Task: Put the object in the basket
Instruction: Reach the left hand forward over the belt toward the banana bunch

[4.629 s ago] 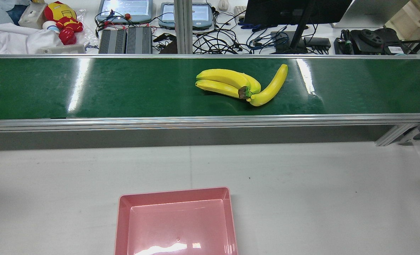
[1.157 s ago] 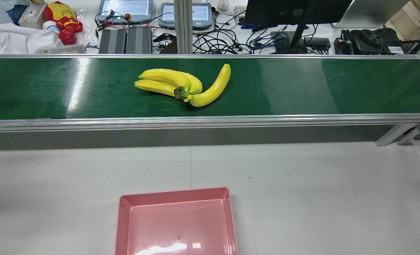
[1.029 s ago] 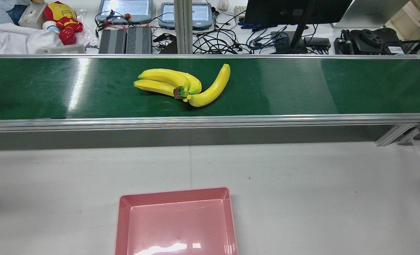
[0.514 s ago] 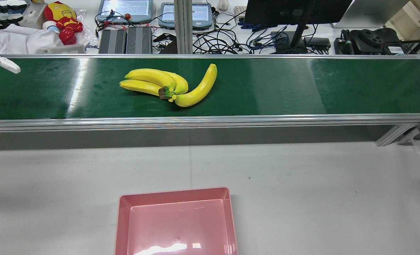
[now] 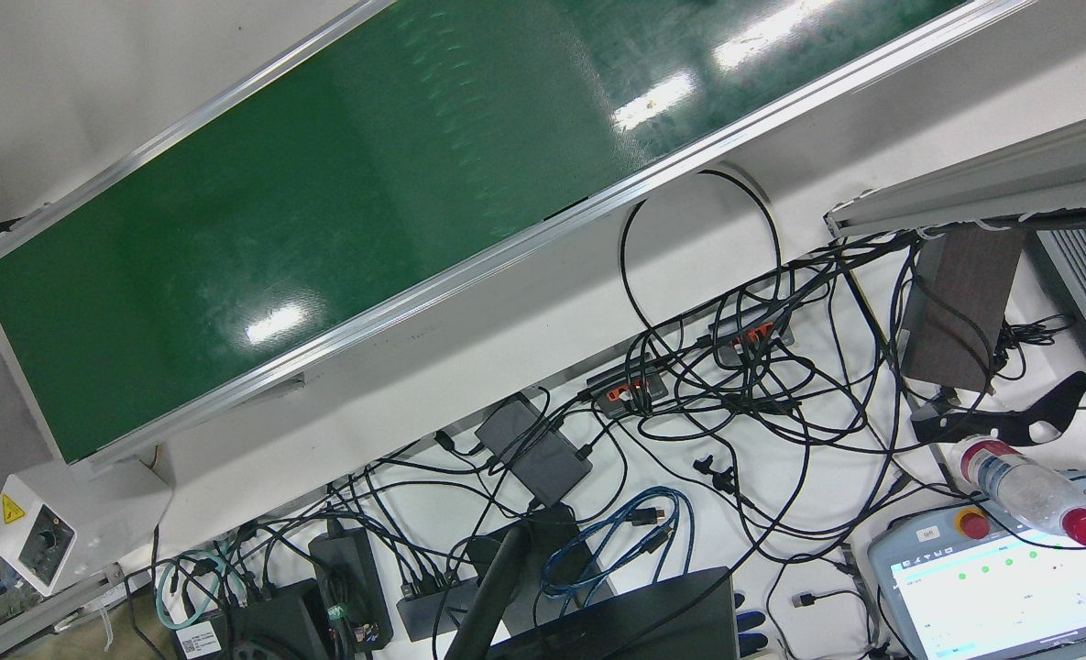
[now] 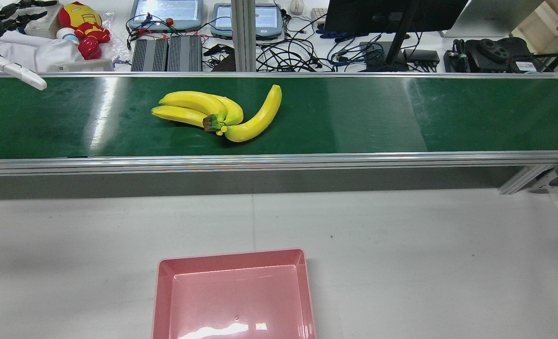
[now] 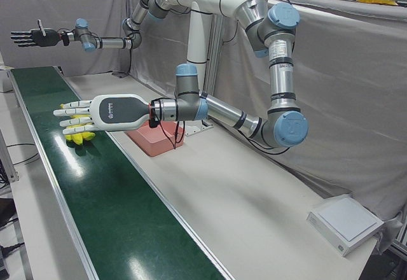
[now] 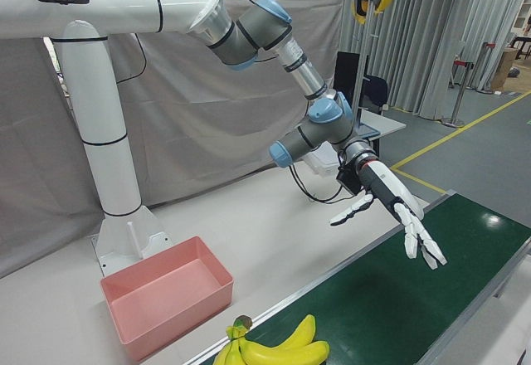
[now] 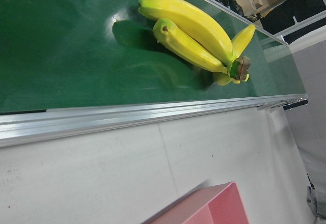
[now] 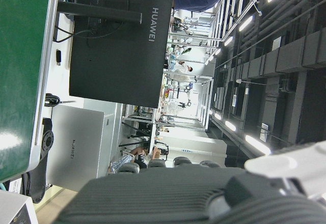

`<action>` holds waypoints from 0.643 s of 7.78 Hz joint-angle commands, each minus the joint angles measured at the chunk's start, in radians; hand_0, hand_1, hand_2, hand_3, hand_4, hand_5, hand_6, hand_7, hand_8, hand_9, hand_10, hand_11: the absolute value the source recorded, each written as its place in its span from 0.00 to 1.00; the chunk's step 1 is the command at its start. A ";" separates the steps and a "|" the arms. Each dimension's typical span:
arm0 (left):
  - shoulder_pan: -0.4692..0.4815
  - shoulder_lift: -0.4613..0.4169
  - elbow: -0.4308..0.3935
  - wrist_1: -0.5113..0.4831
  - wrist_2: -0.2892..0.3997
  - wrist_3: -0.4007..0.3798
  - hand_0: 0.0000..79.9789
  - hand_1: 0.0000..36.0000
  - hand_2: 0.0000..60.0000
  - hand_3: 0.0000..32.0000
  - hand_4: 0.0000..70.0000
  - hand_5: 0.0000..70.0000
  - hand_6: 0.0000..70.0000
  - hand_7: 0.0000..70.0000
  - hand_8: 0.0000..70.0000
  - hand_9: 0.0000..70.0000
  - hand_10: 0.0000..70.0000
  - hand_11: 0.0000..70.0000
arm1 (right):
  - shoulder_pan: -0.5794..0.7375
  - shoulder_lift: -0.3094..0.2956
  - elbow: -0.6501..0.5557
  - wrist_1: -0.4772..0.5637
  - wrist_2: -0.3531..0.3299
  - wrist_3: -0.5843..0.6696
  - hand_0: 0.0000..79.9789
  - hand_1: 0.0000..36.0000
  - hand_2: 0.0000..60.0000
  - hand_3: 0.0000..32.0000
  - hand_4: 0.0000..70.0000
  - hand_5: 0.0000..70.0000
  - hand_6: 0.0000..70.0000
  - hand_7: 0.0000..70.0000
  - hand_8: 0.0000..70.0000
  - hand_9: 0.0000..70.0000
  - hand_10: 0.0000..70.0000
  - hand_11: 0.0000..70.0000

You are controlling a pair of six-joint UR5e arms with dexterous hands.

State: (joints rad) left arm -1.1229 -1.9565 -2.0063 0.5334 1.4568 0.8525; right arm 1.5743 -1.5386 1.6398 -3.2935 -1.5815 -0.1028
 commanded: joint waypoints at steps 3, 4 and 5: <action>0.109 -0.015 0.122 -0.070 -0.042 0.056 0.74 0.48 0.00 0.07 0.20 0.20 0.03 0.10 0.15 0.14 0.05 0.11 | 0.000 0.000 -0.002 0.000 0.000 0.000 0.00 0.00 0.00 0.00 0.00 0.00 0.00 0.00 0.00 0.00 0.00 0.00; 0.110 -0.015 0.133 -0.076 -0.042 0.084 0.74 0.49 0.00 0.10 0.19 0.20 0.02 0.10 0.15 0.14 0.05 0.10 | 0.000 0.000 -0.002 0.000 0.000 0.000 0.00 0.00 0.00 0.00 0.00 0.00 0.00 0.00 0.00 0.00 0.00 0.00; 0.129 -0.013 0.132 -0.076 -0.041 0.117 0.73 0.49 0.00 0.16 0.17 0.18 0.02 0.10 0.14 0.14 0.05 0.10 | 0.000 0.000 -0.002 0.000 0.000 0.000 0.00 0.00 0.00 0.00 0.00 0.00 0.00 0.00 0.00 0.00 0.00 0.00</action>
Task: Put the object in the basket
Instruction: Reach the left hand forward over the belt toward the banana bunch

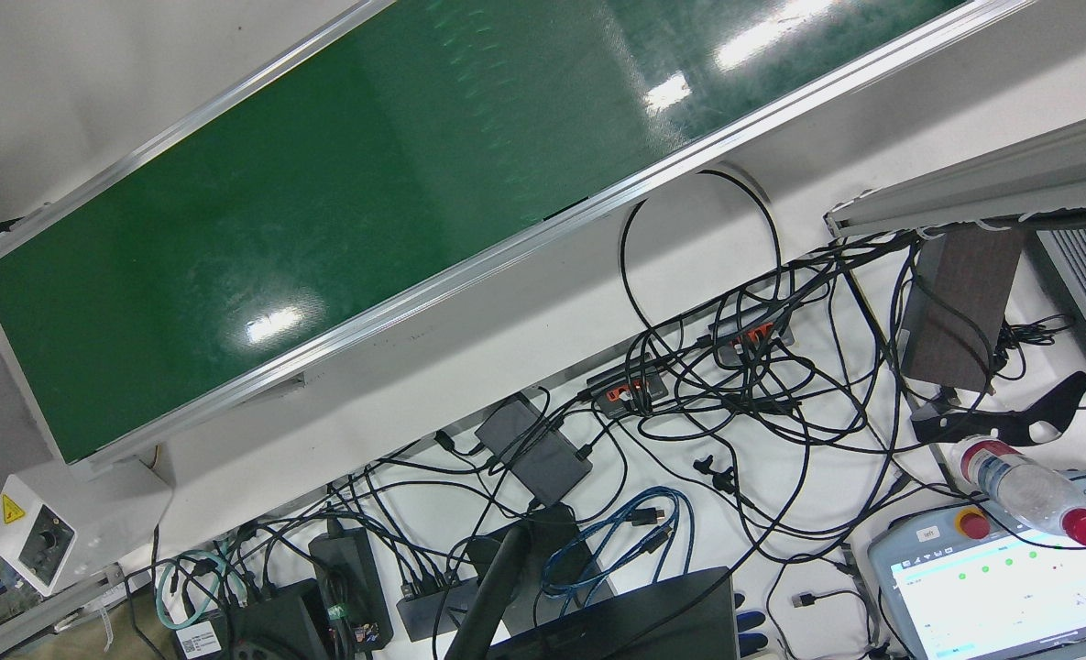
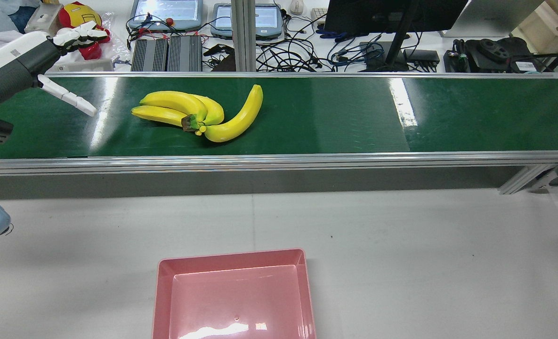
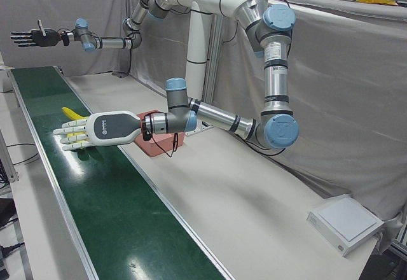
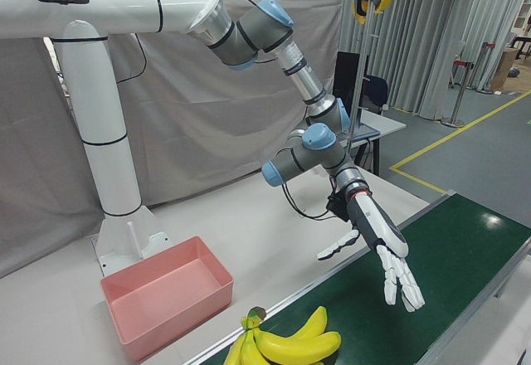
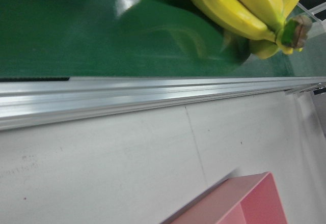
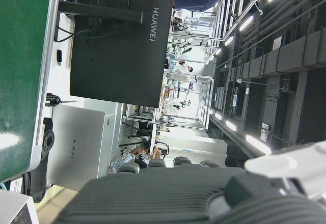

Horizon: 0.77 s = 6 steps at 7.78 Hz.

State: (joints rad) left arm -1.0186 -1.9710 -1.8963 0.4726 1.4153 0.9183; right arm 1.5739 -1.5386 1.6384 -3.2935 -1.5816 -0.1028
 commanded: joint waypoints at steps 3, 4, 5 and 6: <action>0.064 -0.026 0.020 -0.005 0.001 0.127 0.77 0.55 0.00 0.19 0.16 0.16 0.01 0.10 0.15 0.13 0.04 0.09 | 0.000 0.000 0.001 0.000 0.000 0.000 0.00 0.00 0.00 0.00 0.00 0.00 0.00 0.00 0.00 0.00 0.00 0.00; 0.072 -0.057 0.019 0.015 -0.001 0.161 0.78 0.57 0.00 0.23 0.14 0.15 0.01 0.10 0.14 0.13 0.04 0.09 | 0.000 0.000 0.001 0.000 0.000 0.000 0.00 0.00 0.00 0.00 0.00 0.00 0.00 0.00 0.00 0.00 0.00 0.00; 0.090 -0.069 0.020 0.029 -0.001 0.194 0.75 0.55 0.00 0.21 0.14 0.15 0.01 0.09 0.15 0.13 0.04 0.09 | 0.000 0.000 0.001 0.000 0.000 0.000 0.00 0.00 0.00 0.00 0.00 0.00 0.00 0.00 0.00 0.00 0.00 0.00; 0.094 -0.081 0.020 0.027 -0.001 0.200 0.75 0.55 0.00 0.20 0.15 0.16 0.01 0.10 0.15 0.14 0.04 0.09 | 0.000 0.000 0.001 0.000 0.000 0.000 0.00 0.00 0.00 0.00 0.00 0.00 0.00 0.00 0.00 0.00 0.00 0.00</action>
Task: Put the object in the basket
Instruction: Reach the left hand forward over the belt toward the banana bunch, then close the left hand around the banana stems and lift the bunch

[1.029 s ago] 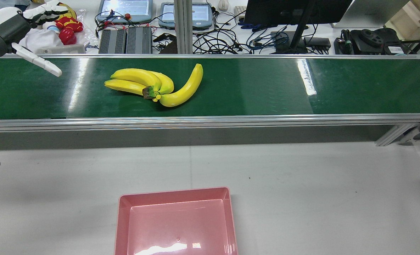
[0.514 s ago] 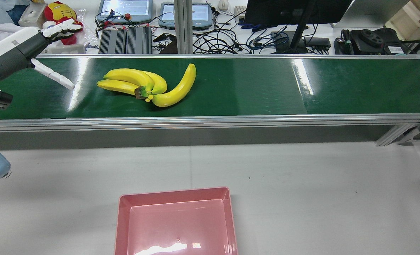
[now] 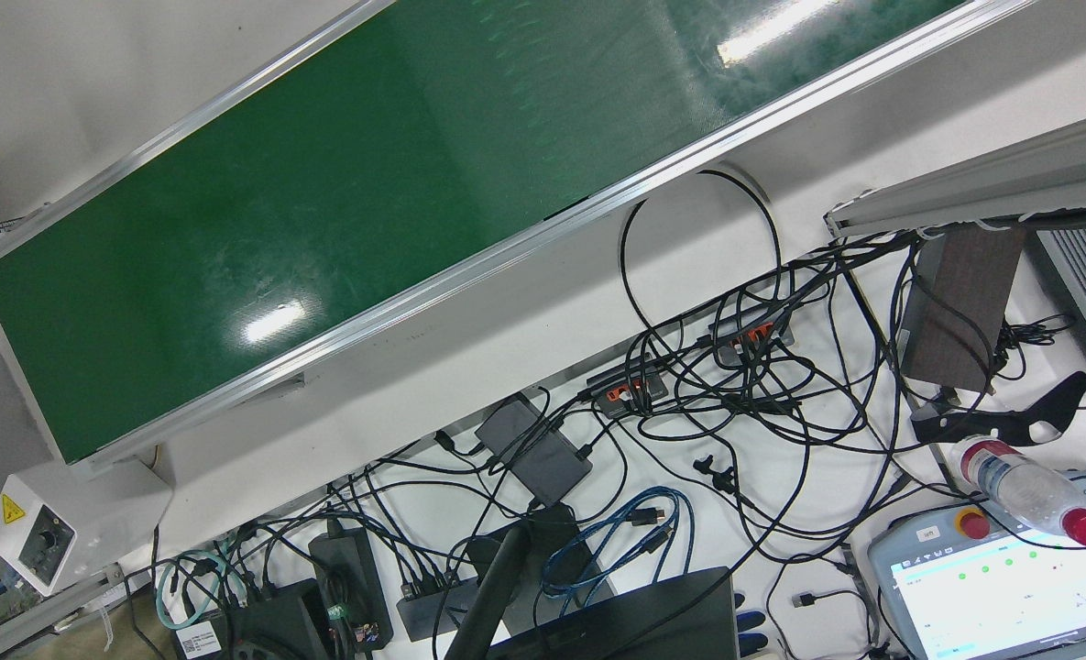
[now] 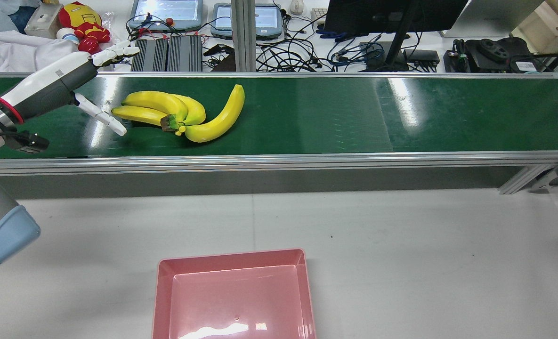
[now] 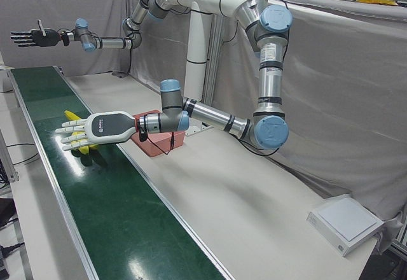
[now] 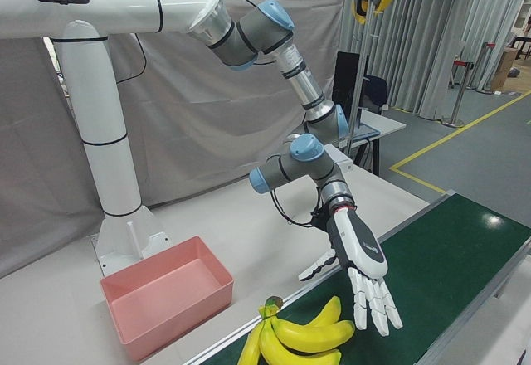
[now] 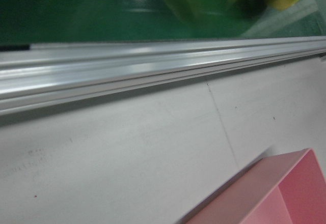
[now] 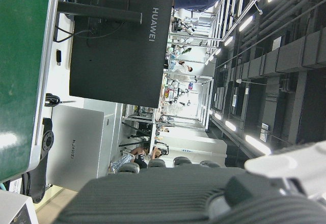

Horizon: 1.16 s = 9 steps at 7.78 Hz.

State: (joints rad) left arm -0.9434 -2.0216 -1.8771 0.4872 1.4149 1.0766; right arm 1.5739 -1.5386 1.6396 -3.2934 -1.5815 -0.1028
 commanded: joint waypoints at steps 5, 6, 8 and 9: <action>0.018 -0.039 0.085 -0.059 0.001 0.086 0.72 0.51 0.00 0.19 0.14 0.16 0.01 0.10 0.15 0.14 0.06 0.11 | 0.000 0.000 0.000 0.000 0.000 0.000 0.00 0.00 0.00 0.00 0.00 0.00 0.00 0.00 0.00 0.00 0.00 0.00; 0.018 -0.039 0.105 -0.070 0.002 0.091 0.71 0.51 0.00 0.24 0.13 0.15 0.01 0.10 0.15 0.14 0.06 0.11 | 0.000 0.000 0.000 0.000 0.000 0.000 0.00 0.00 0.00 0.00 0.00 0.00 0.00 0.00 0.00 0.00 0.00 0.00; 0.018 -0.039 0.105 -0.068 0.002 0.091 0.72 0.52 0.00 0.26 0.12 0.14 0.01 0.10 0.14 0.14 0.05 0.11 | 0.002 0.000 0.002 0.000 0.000 0.000 0.00 0.00 0.00 0.00 0.00 0.00 0.00 0.00 0.00 0.00 0.00 0.00; 0.020 -0.040 0.104 -0.068 0.002 0.092 0.73 0.53 0.00 0.21 0.14 0.16 0.01 0.10 0.15 0.14 0.05 0.11 | 0.002 0.000 0.002 0.000 0.000 0.000 0.00 0.00 0.00 0.00 0.00 0.00 0.00 0.00 0.00 0.00 0.00 0.00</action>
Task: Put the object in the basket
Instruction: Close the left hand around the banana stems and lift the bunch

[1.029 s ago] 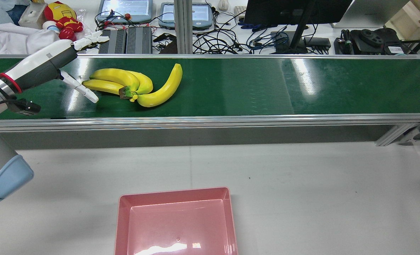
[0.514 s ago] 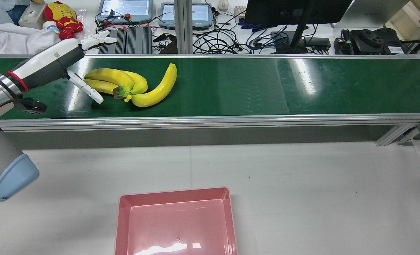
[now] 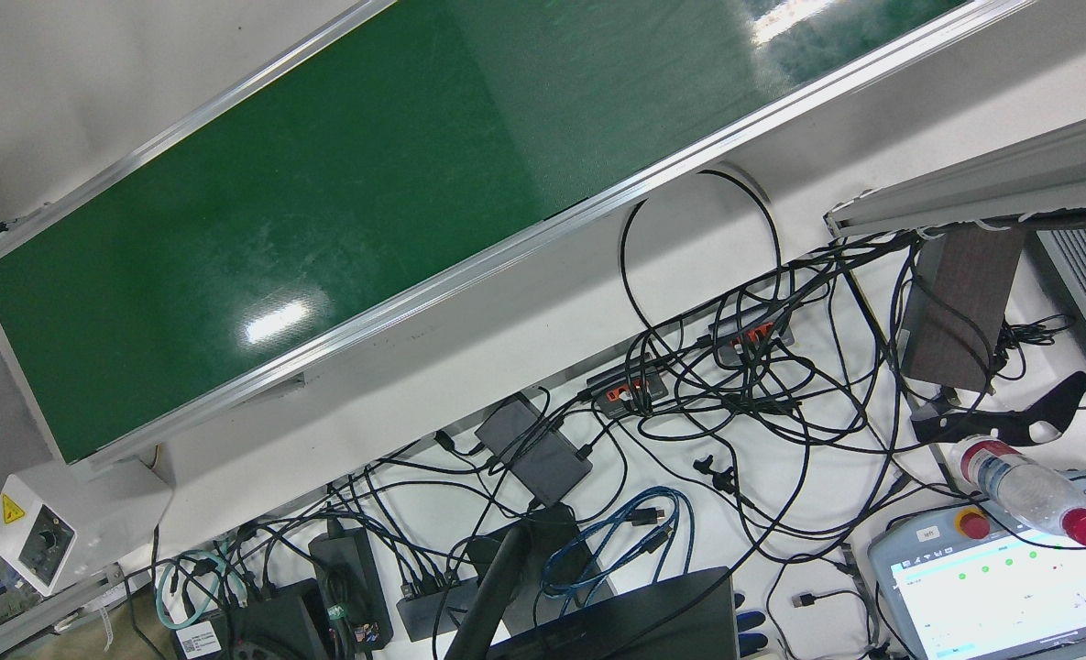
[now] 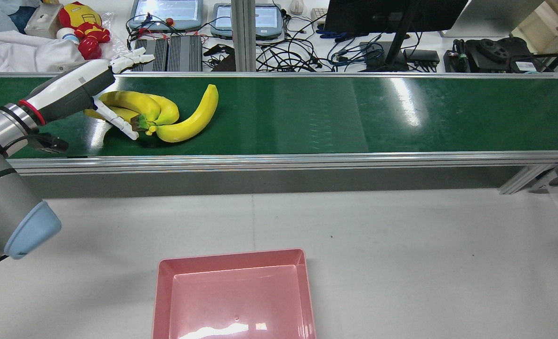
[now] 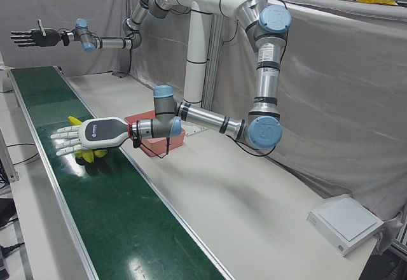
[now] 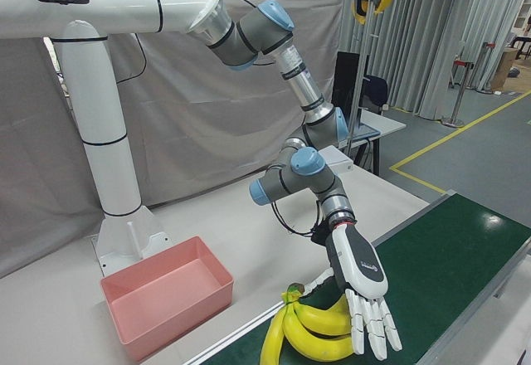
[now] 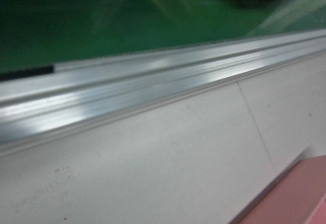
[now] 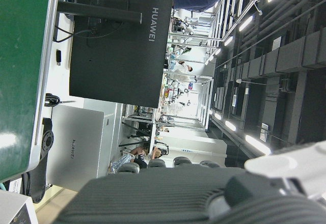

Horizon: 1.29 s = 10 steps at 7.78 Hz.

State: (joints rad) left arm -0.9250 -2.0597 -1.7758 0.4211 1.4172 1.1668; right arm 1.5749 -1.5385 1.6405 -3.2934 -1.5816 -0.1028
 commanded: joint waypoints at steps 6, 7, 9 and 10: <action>0.063 -0.005 0.052 -0.012 -0.003 0.088 0.64 0.56 0.66 0.00 0.45 0.79 0.19 0.39 0.35 0.47 0.29 0.43 | 0.001 0.000 0.001 0.000 0.000 0.000 0.00 0.00 0.00 0.00 0.00 0.00 0.00 0.00 0.00 0.00 0.00 0.00; 0.072 -0.002 0.052 -0.013 -0.021 0.114 0.60 0.46 0.79 0.00 0.46 1.00 0.41 0.82 0.61 0.79 0.48 0.69 | -0.001 0.000 0.001 0.000 0.000 0.000 0.00 0.00 0.00 0.00 0.00 0.00 0.00 0.00 0.00 0.00 0.00 0.00; 0.055 -0.026 0.026 0.026 -0.026 0.103 0.58 0.73 1.00 0.00 0.65 1.00 0.77 1.00 0.88 1.00 0.70 0.99 | 0.001 0.000 0.001 0.000 0.000 0.000 0.00 0.00 0.00 0.00 0.00 0.00 0.00 0.00 0.00 0.00 0.00 0.00; 0.040 -0.042 0.003 0.054 -0.024 0.103 0.56 0.70 1.00 0.00 0.73 1.00 0.85 1.00 0.94 1.00 0.72 1.00 | 0.001 0.000 0.001 0.000 0.000 0.000 0.00 0.00 0.00 0.00 0.00 0.00 0.00 0.00 0.00 0.00 0.00 0.00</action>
State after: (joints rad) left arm -0.8632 -2.0733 -1.7371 0.4267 1.3921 1.2704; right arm 1.5745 -1.5386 1.6413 -3.2935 -1.5815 -0.1028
